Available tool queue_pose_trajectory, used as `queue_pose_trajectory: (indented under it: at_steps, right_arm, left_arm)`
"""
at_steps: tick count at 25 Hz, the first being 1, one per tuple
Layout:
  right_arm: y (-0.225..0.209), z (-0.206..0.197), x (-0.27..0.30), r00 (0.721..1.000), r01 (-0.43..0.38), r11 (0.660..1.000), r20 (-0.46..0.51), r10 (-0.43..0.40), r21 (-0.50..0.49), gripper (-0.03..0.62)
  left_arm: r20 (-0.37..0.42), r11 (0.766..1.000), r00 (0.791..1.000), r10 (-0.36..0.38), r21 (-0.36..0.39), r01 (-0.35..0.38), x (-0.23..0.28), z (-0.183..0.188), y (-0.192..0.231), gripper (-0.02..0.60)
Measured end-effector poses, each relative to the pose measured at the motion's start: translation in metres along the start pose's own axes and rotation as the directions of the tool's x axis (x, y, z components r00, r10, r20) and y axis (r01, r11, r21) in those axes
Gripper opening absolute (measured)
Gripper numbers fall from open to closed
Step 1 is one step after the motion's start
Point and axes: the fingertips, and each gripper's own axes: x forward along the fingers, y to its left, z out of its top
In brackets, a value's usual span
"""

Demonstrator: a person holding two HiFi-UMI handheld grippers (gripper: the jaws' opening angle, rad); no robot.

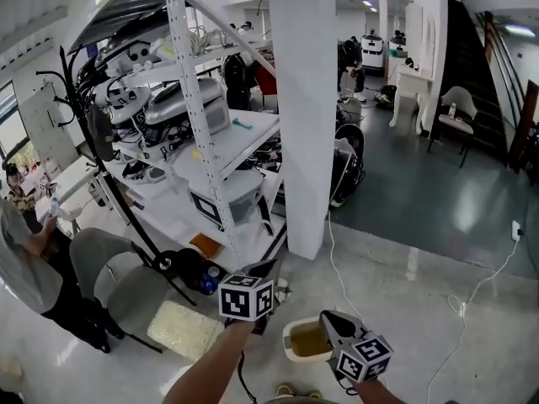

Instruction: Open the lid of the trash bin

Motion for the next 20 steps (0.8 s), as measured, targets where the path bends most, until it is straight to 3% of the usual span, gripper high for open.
queue_pose_trajectory:
  at_steps: [4, 10, 16, 20]
  right_arm:
    - [-0.008, 0.017, 0.000, 0.999, 0.029, 0.999, 0.036, -0.028, -0.034, 0.020]
    - [-0.026, 0.035, -0.003, 0.993, 0.096, 0.995, 0.072, -0.093, -0.041, 0.020]
    - [-0.033, 0.044, -0.007, 0.990, 0.120, 0.990, 0.081, -0.114, -0.070, 0.020]
    - [-0.035, 0.047, -0.008, 0.990, 0.123, 0.989, 0.085, -0.116, -0.081, 0.020]
  left_arm:
    - [0.064, 0.998, 0.998, -0.007, 0.056, 0.003, -0.021, 0.016, -0.020, 0.005]
    - [0.183, 0.998, 0.983, 0.021, 0.051, -0.031, -0.048, 0.013, -0.040, 0.005]
    - [0.338, 0.994, 0.941, 0.027, 0.091, -0.061, -0.071, 0.015, -0.052, 0.006]
    - [0.385, 0.994, 0.922, 0.041, 0.074, -0.075, -0.078, 0.003, -0.053, 0.006]
